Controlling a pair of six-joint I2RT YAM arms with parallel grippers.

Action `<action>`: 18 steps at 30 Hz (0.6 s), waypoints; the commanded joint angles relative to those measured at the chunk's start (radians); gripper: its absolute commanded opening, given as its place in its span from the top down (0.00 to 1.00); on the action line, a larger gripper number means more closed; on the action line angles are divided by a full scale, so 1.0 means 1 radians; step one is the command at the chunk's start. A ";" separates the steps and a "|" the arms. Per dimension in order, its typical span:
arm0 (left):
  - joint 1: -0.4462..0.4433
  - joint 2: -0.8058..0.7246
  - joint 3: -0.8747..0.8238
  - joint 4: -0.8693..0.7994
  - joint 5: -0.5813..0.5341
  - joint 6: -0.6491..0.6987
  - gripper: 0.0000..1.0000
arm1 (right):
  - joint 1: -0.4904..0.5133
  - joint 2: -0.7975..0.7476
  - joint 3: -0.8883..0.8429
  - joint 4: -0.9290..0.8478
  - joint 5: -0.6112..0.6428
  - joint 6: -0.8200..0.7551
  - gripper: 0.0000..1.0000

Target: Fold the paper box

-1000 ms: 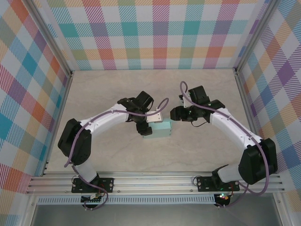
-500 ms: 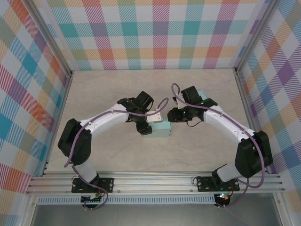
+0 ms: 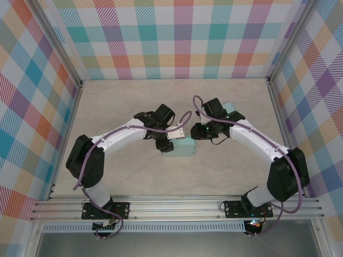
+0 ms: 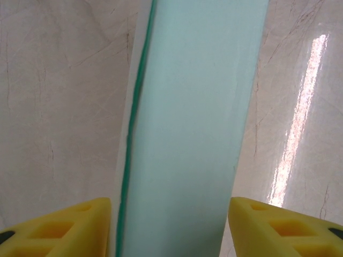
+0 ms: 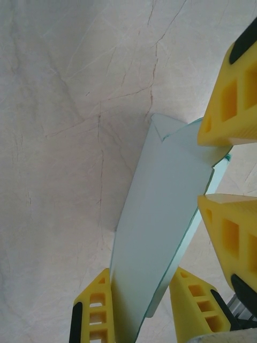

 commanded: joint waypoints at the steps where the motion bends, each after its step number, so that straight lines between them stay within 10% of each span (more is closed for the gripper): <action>1: 0.009 -0.007 -0.019 0.004 0.007 -0.018 0.41 | 0.008 0.014 0.013 -0.050 0.030 0.014 0.68; 18: 0.005 -0.036 -0.041 0.026 0.000 0.000 0.40 | 0.011 -0.040 0.009 -0.049 0.026 -0.133 0.42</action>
